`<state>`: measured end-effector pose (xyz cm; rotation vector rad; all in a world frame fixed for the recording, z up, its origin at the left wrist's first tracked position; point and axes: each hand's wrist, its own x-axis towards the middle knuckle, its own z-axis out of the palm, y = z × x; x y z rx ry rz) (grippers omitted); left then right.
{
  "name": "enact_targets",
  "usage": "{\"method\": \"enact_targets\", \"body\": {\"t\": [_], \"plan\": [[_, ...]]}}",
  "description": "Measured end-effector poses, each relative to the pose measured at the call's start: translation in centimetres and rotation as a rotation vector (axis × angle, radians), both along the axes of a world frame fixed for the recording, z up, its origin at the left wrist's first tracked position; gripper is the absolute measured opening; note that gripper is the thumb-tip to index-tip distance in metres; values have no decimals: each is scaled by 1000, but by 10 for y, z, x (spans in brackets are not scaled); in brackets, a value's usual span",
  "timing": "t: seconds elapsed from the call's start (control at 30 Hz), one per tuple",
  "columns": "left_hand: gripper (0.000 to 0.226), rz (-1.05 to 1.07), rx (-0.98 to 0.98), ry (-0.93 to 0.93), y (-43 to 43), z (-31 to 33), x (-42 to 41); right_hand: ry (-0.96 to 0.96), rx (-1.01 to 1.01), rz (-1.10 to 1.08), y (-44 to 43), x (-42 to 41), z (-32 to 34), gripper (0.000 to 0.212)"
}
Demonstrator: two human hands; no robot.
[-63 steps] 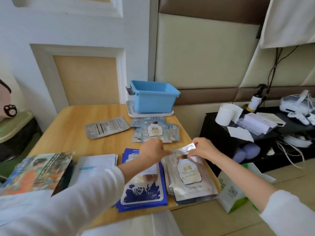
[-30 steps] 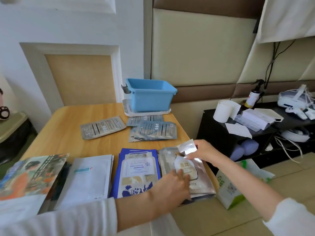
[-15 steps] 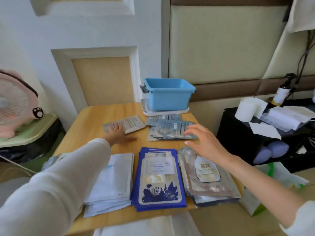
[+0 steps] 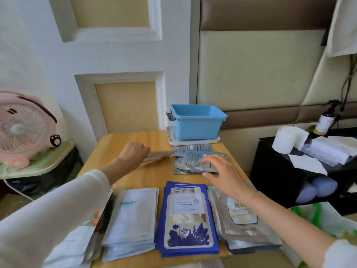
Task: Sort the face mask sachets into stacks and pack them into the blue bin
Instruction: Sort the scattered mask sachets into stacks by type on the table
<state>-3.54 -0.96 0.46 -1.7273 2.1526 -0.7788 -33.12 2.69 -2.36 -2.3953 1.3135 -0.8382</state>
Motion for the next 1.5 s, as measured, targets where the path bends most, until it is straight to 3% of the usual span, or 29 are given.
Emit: {"method": "enact_targets", "body": {"t": [0.13, 0.2, 0.27, 0.33, 0.4, 0.43, 0.5, 0.53, 0.6, 0.67, 0.8, 0.87, 0.93, 1.03, 1.1, 1.17, 1.23, 1.33, 1.5], "plan": [[22, -438, -151, 207, 21, 67, -44, -7, -186, 36, 2, 26, 37, 79], [24, -602, -189, 411, 33, 88, -63, -30, -185, 21, 0, 36, 54, 66], [24, -568, -275, 786, 37, 95, -75, -124, -160, -27, -1, 38, 69, 24], [49, -427, -258, 1378, 41, 91, -83, -395, 46, -42, -3, 28, 74, 27], [76, -168, 65, 1875, 49, 80, -84, -690, 276, -64, -2, 12, 72, 18], [78, -71, 304, 1943, 53, 68, -83, -762, 346, -71, -1, 4, 68, 14], [60, -47, 687, 1895, 62, 38, -93, -797, 413, -69, 1, -10, 59, 12], [46, -66, 777, 1901, 67, 26, -101, -790, 430, -60, 3, -15, 55, 14], [20, -45, 778, 1960, 71, 8, -118, -765, 461, -45, 7, -24, 47, 18], [7, 4, 688, 1934, 68, 2, -129, -752, 520, -63, 10, -33, 41, 21], [20, -72, 637, 1639, 62, 3, -128, -822, 555, -114, 4, -51, 45, 16], [21, -189, 658, 1399, 63, 12, -129, -855, 527, -97, -3, -63, 58, 33], [19, -253, 594, 1201, 62, 25, -132, -635, 534, 0, -5, -74, 73, 35], [20, -310, 378, 1062, 55, 46, -135, -163, 644, 100, 2, -73, 84, 17], [15, -328, 273, 1221, 52, 53, -132, -146, 594, 80, 2, -70, 81, 17], [17, -268, 305, 1733, 49, 55, -124, -456, 557, 44, 0, -70, 76, 16], [38, -141, 512, 2176, 43, 50, -116, -827, 561, 12, -4, -75, 71, 21], [54, -57, 701, 2192, 45, 23, -126, -907, 582, -31, -5, -77, 53, 33], [31, 37, 502, 2328, 46, -6, -148, -680, 806, 132, 7, -79, 35, 33]]}}
